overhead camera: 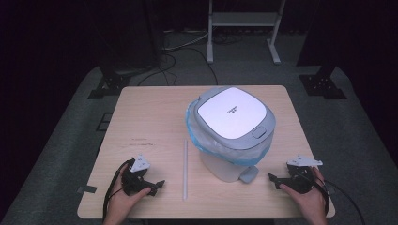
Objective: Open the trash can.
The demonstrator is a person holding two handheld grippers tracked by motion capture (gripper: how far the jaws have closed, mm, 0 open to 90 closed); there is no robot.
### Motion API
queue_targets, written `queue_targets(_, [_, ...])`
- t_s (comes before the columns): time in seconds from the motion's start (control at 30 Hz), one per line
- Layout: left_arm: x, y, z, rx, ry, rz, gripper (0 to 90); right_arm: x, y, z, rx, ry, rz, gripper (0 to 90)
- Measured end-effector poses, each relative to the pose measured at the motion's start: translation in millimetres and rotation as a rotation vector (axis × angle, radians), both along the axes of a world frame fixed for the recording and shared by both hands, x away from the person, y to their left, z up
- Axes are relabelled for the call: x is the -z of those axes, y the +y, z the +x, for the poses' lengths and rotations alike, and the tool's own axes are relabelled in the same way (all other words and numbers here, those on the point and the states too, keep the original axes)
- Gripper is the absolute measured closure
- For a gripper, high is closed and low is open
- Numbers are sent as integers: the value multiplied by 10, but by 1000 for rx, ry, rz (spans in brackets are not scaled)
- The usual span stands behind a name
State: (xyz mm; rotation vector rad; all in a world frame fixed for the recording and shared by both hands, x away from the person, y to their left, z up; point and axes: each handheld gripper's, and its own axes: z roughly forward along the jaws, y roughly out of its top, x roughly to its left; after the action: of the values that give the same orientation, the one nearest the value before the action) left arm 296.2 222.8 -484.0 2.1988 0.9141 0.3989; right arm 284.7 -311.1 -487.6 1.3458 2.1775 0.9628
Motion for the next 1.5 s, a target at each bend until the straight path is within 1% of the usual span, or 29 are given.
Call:
queue_targets(0.2, [0,0,0,0,0,0,0,0,6,-3,1,-1,-6,96])
queue_targets(0.23, [-1,0,0,0,0,0,0,-1,1,-6,0,-5,-7,142])
queue_targets(0.27, [-1,0,0,0,0,0,0,-1,1,-6,0,-5,-7,142])
queue_targets(0.3, [0,0,0,0,0,0,0,-6,-5,-20,-7,-12,1,182])
queue_targets(0.33, [-1,0,0,0,0,0,0,-6,-5,-20,-7,-12,1,182])
queue_targets(0.37, [-1,0,0,0,0,0,0,-9,-8,-30,-19,-21,7,234])
queue_targets(0.4, [0,0,0,0,0,0,0,-10,-7,-32,-24,-23,8,256])
queue_targets(0.47, [-1,0,0,0,1,0,0,-14,-7,-47,-37,-32,13,347])
queue_targets(0.5, [0,0,0,0,0,0,0,-14,-7,-47,-37,-32,13,347])
queue_targets(0.53, [0,0,0,0,0,0,0,-17,-11,-66,-42,-37,20,438])
queue_targets(0.57, [0,0,0,0,0,0,0,-17,-11,-66,-42,-37,20,438])
queue_targets(0.6, [0,0,0,0,0,0,0,-18,-15,-78,-47,-43,22,506])
queue_targets(0.63, [0,0,0,0,0,0,0,-18,-15,-78,-47,-43,22,506])
queue_targets(0.67, [0,0,0,0,0,0,0,-19,-19,-86,-55,-46,26,562])
queue_targets(0.7, [0,0,0,0,0,0,0,-19,-19,-86,-55,-46,26,562])
queue_targets(0.77, [0,0,0,0,0,0,0,-20,-26,-85,-61,-47,30,633])
queue_targets(0.93, [0,0,0,0,1,0,0,-30,-46,-72,-71,-33,49,779])
queue_targets(0.97, [0,0,0,0,1,0,0,-42,-53,-71,-82,-39,58,838])
queue_targets(1.03, [0,0,0,0,0,0,0,-63,-61,-71,-87,-42,70,880])
queue_targets(1.07, [0,0,0,0,0,0,0,-63,-61,-71,-87,-42,70,880])
queue_targets(1.13, [0,0,0,0,0,0,0,-95,-80,-65,-93,-46,91,896])
queue_targets(1.2, [0,0,0,0,0,-1,0,-105,-81,-67,-90,-42,97,897])
queue_targets(1.23, [0,0,1,0,0,0,0,-136,-86,-67,-93,-46,116,897])
queue_targets(1.27, [0,0,0,0,0,-1,0,-136,-86,-67,-93,-46,116,897])
queue_targets(1.3, [0,0,0,-1,0,-1,0,-167,-77,-69,-98,-54,128,897])
queue_targets(1.37, [0,0,0,0,0,-1,0,-178,-72,-70,-100,-56,134,897])
queue_targets(1.4, [0,0,0,0,0,0,0,-205,-49,-74,-111,-59,142,897])
queue_targets(1.5, [0,0,0,0,0,0,0,-224,-25,-79,-125,-59,149,897])
